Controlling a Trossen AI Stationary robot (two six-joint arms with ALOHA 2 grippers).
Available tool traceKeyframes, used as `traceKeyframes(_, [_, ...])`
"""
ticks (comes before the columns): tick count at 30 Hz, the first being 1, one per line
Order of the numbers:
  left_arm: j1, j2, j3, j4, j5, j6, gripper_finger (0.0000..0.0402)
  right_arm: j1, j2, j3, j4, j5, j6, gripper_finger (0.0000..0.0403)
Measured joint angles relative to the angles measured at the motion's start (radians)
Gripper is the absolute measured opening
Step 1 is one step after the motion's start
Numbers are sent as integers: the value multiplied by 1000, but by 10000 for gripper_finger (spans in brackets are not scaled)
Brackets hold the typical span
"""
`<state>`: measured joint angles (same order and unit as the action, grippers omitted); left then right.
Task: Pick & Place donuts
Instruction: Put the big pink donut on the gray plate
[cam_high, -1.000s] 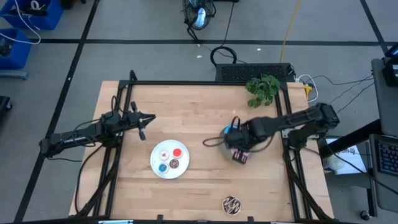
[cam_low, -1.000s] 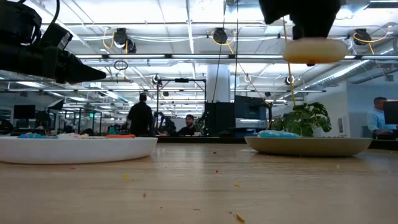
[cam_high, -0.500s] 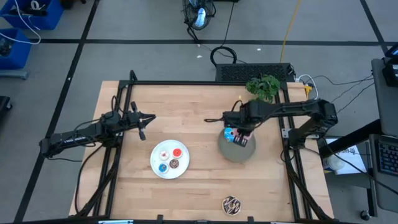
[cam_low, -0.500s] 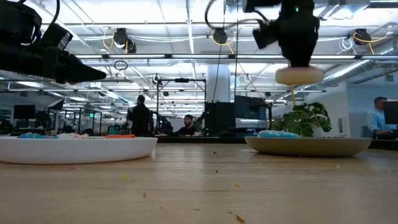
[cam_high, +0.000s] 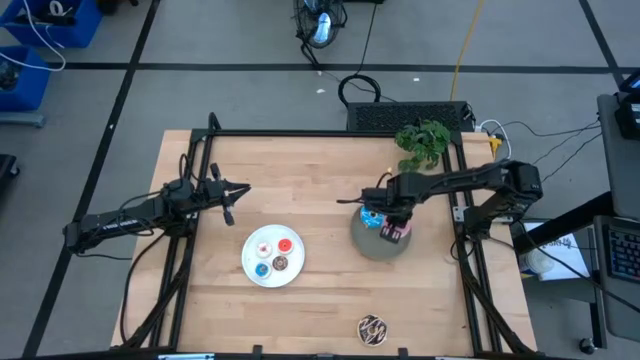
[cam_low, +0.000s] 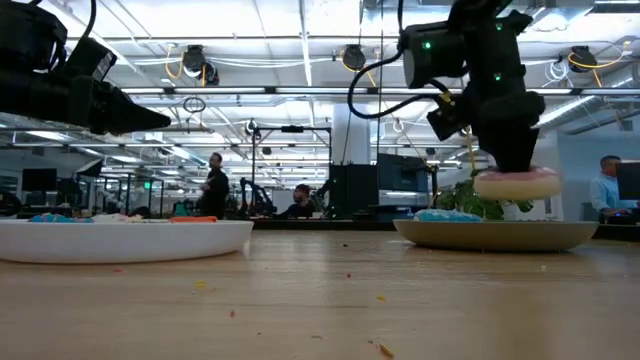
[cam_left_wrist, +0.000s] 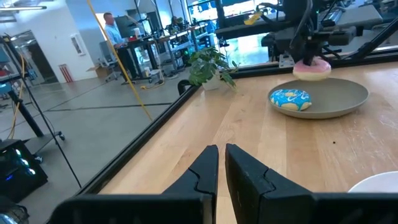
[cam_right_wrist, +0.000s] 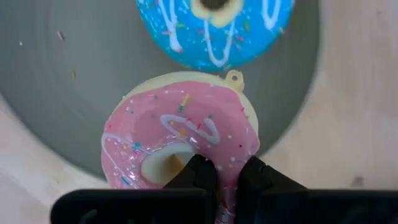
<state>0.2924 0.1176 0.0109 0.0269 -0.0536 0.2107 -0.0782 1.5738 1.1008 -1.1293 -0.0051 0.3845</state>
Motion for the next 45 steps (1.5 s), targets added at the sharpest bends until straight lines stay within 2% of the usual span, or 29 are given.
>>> traceKeyframes(18, [0, 0, 0, 0, 0, 1, 37, 1, 1, -161, 217, -7, 15, 12])
traceKeyframes(38, [0, 0, 0, -1, 0, -1, 37, 0, 1, -173, 293, -26, 23, 17])
traceKeyframes(41, [0, 0, 0, -1, 0, -1, 37, 1, 1, -173, 291, -26, 22, 27])
traceKeyframes(45, [0, 0, 0, -1, 0, -1, 37, 1, 1, -173, 290, -27, 13, 61])
